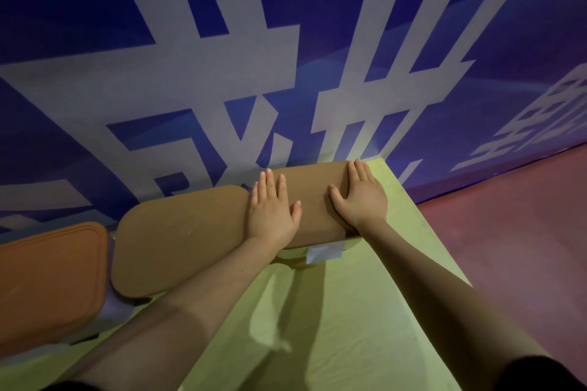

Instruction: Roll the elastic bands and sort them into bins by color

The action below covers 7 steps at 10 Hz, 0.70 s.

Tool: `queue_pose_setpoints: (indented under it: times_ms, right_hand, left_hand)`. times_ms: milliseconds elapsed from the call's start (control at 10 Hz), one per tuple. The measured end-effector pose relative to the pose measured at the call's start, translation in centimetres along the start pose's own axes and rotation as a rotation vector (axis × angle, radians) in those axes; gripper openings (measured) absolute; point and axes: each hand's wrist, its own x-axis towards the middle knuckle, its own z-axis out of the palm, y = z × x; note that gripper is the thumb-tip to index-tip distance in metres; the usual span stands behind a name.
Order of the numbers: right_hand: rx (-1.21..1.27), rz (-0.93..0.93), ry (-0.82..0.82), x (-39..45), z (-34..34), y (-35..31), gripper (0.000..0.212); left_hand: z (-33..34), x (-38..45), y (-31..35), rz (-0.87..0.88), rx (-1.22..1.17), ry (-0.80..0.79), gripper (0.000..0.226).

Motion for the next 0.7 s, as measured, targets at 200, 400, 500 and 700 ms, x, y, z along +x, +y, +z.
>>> queue_pose_setpoints:
  times_ms: [200,400,500,700]
  right_hand:
    - [0.570,0.253,0.217,-0.6,-1.4,0.5,0.032]
    - [0.769,0.409,0.098,-1.4,-3.3,1.4,0.028]
    - [0.653,0.328,0.022,-2.6,-3.7,0.7,0.033]
    - [0.878,0.031,0.115,-5.8,-8.0,-6.1,0.020]
  left_hand:
    - [-1.1,0.5,-1.2,-0.027,-0.311,-0.014,0.064]
    - [-4.7,-1.0,-3.3,-0.126,-0.878,-0.056,0.029]
    - [-5.3,-3.3,-4.1,-0.118,-0.931,-0.024,0.024]
    - [-9.1,-9.2,-7.2,-0.198,-1.192,0.109,0.024]
